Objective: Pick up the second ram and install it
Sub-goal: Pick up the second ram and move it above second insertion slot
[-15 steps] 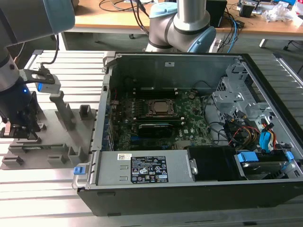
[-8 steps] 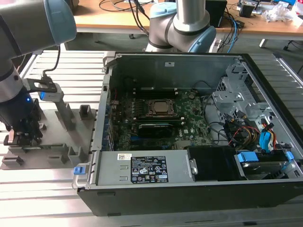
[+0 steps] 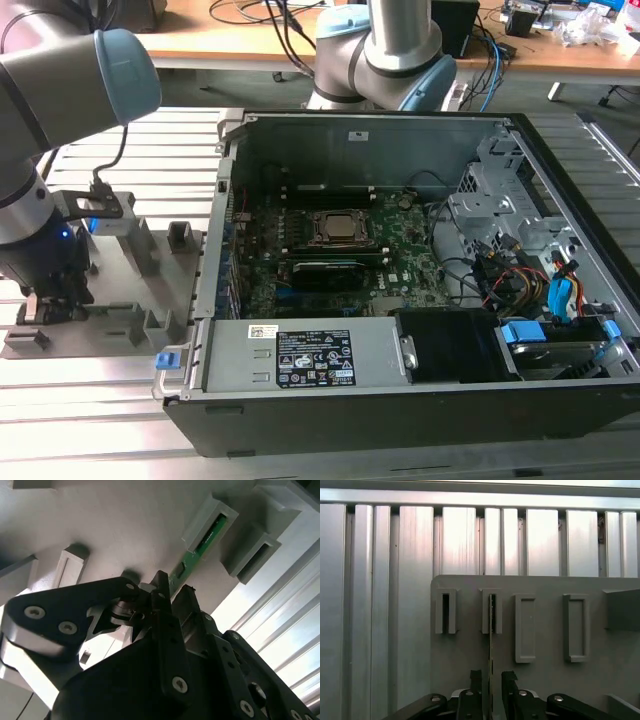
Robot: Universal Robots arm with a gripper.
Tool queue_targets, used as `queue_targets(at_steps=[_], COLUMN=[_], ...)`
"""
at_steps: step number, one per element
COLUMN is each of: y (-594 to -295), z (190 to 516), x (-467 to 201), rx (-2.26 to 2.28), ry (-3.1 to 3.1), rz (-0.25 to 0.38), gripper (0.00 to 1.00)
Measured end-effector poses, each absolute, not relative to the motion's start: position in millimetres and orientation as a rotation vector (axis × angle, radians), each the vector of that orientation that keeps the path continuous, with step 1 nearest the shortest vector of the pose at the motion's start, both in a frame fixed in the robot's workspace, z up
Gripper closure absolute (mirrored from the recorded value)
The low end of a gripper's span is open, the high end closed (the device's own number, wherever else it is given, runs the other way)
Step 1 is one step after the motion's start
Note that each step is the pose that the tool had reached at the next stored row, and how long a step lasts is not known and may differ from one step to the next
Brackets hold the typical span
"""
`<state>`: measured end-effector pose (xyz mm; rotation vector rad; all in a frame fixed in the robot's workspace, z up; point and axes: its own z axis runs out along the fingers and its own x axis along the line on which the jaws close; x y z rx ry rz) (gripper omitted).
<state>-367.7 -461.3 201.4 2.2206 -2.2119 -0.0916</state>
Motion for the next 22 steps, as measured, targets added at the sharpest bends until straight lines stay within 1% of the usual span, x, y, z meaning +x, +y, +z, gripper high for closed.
queue_targets(at_steps=[4, 5, 7, 8, 20, 22], y=[-461.3, -461.3, -461.3, -461.3, -461.2, -461.2], z=[201.1, 201.1, 201.0, 200.9, 200.5, 205.1], x=[-367.7, -367.7, -367.7, -367.7, -367.7, -367.7], rx=[2.221, 2.221, 2.221, 2.221, 2.221, 2.221], ry=[-2.212, -2.212, -2.212, -2.212, -2.212, -2.212], rz=[-0.092, -0.092, -0.092, -0.092, -0.091, -0.091], gripper=[0.7, 0.71, 0.84, 0.86, 0.86, 0.86])
